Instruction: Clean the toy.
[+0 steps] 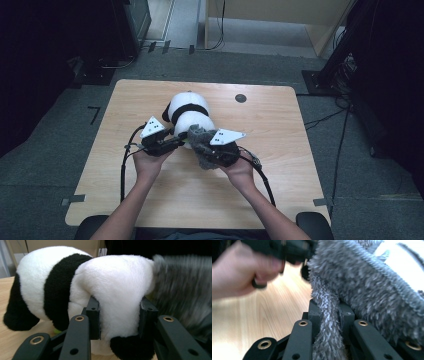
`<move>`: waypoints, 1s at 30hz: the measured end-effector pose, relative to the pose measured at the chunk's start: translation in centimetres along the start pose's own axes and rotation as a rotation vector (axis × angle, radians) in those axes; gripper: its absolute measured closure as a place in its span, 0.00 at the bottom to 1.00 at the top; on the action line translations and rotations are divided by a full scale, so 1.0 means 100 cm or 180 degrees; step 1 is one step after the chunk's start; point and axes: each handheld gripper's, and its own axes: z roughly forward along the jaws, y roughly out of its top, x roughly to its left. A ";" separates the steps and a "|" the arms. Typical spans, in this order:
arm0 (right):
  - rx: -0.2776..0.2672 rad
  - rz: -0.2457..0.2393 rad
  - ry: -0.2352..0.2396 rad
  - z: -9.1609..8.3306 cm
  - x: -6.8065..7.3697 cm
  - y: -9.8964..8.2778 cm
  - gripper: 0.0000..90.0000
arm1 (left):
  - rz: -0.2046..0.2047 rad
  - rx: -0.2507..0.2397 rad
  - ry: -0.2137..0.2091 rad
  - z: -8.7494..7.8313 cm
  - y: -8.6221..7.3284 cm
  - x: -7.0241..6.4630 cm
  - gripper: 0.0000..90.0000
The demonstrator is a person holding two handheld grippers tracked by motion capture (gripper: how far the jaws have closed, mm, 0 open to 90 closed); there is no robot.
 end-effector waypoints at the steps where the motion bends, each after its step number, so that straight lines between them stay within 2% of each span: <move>1: 0.0022 0.0003 0.0004 0.003 -0.001 -0.003 0.87 | 0.0014 0.0001 0.0014 0.000 0.000 0.000 0.69; 7: 0.0072 0.0091 0.0059 0.008 -0.012 -0.013 0.87 | -0.0007 -0.0015 -0.0007 -0.002 0.000 0.003 0.69; 11: 0.0224 0.0069 0.0035 0.014 -0.016 -0.019 0.87 | 0.0000 -0.0058 -0.0016 -0.005 0.001 0.006 0.69; 15: 0.0351 0.0161 0.0021 0.018 -0.024 -0.026 0.87 | -0.0030 -0.0148 -0.0083 -0.009 0.002 0.010 0.69; 18: 0.0456 0.0200 -0.0071 0.018 -0.032 -0.031 0.87 | 0.0041 -0.0174 -0.0128 -0.013 0.001 0.012 0.69; 20: 0.0481 0.0278 -0.0106 0.016 -0.040 -0.034 0.87 | 0.0048 -0.0182 -0.0156 -0.014 0.001 0.012 0.69; 25: 0.0450 0.0395 -0.0285 0.005 -0.056 -0.036 0.87 | 0.0003 -0.0155 -0.0158 -0.013 0.000 0.014 0.69; 28: 0.0407 0.0575 -0.0411 -0.004 -0.066 -0.038 0.87 | 0.0022 -0.0111 -0.0152 -0.012 -0.002 0.014 0.69; 30: 0.0334 0.0676 -0.0441 -0.010 -0.072 -0.038 0.87 | 0.0044 -0.0096 -0.0152 -0.010 -0.002 0.013 0.69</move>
